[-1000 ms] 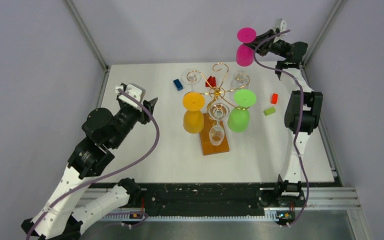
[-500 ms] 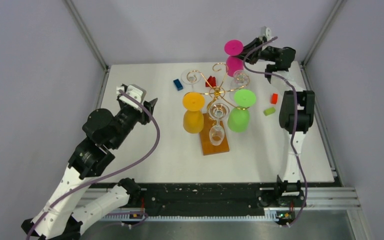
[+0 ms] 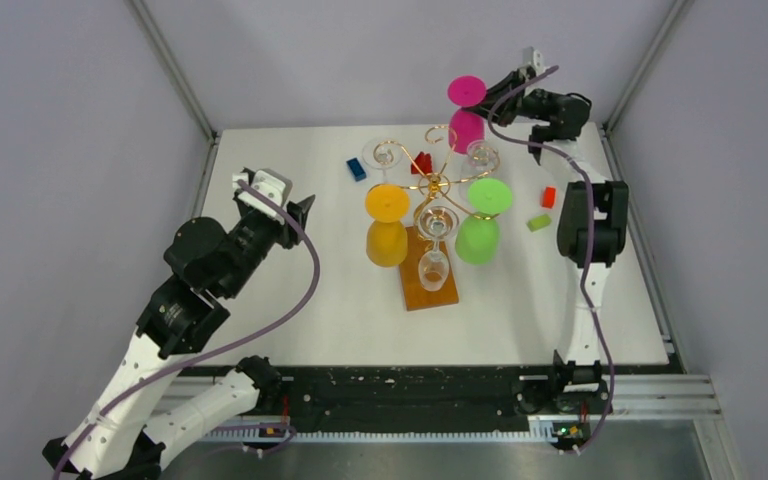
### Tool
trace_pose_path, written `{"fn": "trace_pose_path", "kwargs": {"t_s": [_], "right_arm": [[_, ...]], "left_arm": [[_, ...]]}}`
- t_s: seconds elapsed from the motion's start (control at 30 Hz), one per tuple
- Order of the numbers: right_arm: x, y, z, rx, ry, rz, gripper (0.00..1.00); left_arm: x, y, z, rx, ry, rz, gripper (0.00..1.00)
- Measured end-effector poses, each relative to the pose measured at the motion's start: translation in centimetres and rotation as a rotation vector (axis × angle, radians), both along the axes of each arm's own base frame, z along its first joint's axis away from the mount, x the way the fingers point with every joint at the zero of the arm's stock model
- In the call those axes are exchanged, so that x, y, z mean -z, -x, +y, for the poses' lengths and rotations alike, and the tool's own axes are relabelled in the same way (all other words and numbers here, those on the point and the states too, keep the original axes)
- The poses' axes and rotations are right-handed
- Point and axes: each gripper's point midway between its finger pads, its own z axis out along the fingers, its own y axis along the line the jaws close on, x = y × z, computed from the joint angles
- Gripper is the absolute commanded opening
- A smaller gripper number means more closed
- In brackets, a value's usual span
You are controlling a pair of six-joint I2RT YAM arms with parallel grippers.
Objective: Place the wine glass upside down on the wine glass rack
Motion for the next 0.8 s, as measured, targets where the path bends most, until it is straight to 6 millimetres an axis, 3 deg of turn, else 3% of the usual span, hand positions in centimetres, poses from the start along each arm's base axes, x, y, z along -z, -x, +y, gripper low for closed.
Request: {"fn": "trace_pose_path", "kwargs": {"t_s": [0.13, 0.23, 0.33, 0.43, 0.5, 0.6, 0.8], "right_arm": [[-3.8, -1.2, -2.1, 0.082, -0.106, 0.007, 0.00], [-7.3, -2.9, -6.9, 0.221, -0.215, 0.014, 0.00], [-9.5, -4.2, -11.9, 0.403, -0.289, 0.057, 0.00], [-12.3, -4.0, -15.5, 0.595, -0.349, 0.081, 0.00], [-15.0, -2.7, -15.9, 0.664, -0.370, 0.055, 0.00], [-19.9, 0.8, -14.9, 0.690, -0.383, -0.016, 0.00], [-28.9, 10.8, -12.4, 0.669, -0.444, -0.111, 0.00]], "left_arm": [[-0.4, 0.3, 0.1, 0.004, 0.009, -0.011, 0.52], [-0.9, 0.8, 0.3, 0.014, 0.028, -0.024, 0.52], [-1.5, 1.5, 0.4, 0.030, 0.053, -0.042, 0.51], [-2.4, 2.2, 0.6, 0.044, 0.079, -0.067, 0.50], [-2.8, 2.6, 0.5, 0.059, 0.094, -0.079, 0.50], [-3.4, 3.1, 0.3, 0.087, 0.115, -0.097, 0.51], [-6.2, 5.2, -0.8, 0.210, 0.188, -0.163, 0.57]]}}
